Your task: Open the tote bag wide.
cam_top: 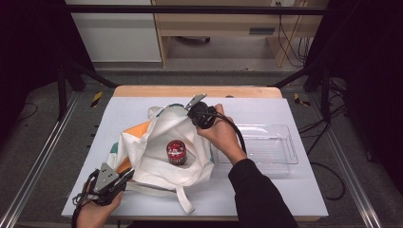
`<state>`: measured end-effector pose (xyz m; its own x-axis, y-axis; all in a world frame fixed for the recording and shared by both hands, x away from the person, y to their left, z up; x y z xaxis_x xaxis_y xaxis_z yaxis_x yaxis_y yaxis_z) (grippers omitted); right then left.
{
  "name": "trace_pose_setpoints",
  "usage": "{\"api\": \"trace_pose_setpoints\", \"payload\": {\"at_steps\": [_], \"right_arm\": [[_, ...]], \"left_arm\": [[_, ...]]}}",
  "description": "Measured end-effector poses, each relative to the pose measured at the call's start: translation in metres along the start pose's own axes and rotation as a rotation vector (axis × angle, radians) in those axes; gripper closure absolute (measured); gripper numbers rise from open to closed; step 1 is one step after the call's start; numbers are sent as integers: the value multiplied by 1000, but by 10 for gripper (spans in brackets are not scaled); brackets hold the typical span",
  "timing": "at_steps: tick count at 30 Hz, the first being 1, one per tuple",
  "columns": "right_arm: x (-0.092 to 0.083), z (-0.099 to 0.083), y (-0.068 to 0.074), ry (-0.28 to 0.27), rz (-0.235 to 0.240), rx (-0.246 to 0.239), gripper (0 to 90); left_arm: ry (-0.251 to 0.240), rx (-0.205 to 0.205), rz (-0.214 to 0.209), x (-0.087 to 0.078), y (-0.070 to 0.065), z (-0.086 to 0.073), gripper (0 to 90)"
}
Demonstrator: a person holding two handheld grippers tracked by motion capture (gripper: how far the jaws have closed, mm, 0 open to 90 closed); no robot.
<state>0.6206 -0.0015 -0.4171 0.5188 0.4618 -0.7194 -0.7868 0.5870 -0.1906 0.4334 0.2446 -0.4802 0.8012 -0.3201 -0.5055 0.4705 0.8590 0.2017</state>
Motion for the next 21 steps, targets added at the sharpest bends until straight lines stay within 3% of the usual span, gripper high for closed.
{"api": "trace_pose_setpoints", "payload": {"at_steps": [5, 9, 18, 21], "right_arm": [[4, -4, -10, 17, -12, 28, 864], [13, -8, -11, 71, -26, 28, 864], [9, -8, -14, 60, -37, 28, 865], [13, -10, -12, 90, -37, 20, 864]], "left_arm": [[24, 44, 13, 0, 2, -4, 839], [42, 29, -1, 0, 1, -8, 839], [34, 23, 5, -6, 4, -12, 840], [43, 8, -2, -6, 4, -14, 840]]}}
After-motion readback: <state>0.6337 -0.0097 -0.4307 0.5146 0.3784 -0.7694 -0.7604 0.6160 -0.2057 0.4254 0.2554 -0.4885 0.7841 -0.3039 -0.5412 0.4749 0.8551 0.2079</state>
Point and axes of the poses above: each handheld gripper's, and its own axes: x roughly forward along the jaws, z roughly out of its top, y roughly to its left, the point moved 7 cm from there along x, roughly forward along the jaws, and after that the axes turned 6 degrees about z, right-handed, at the moved point
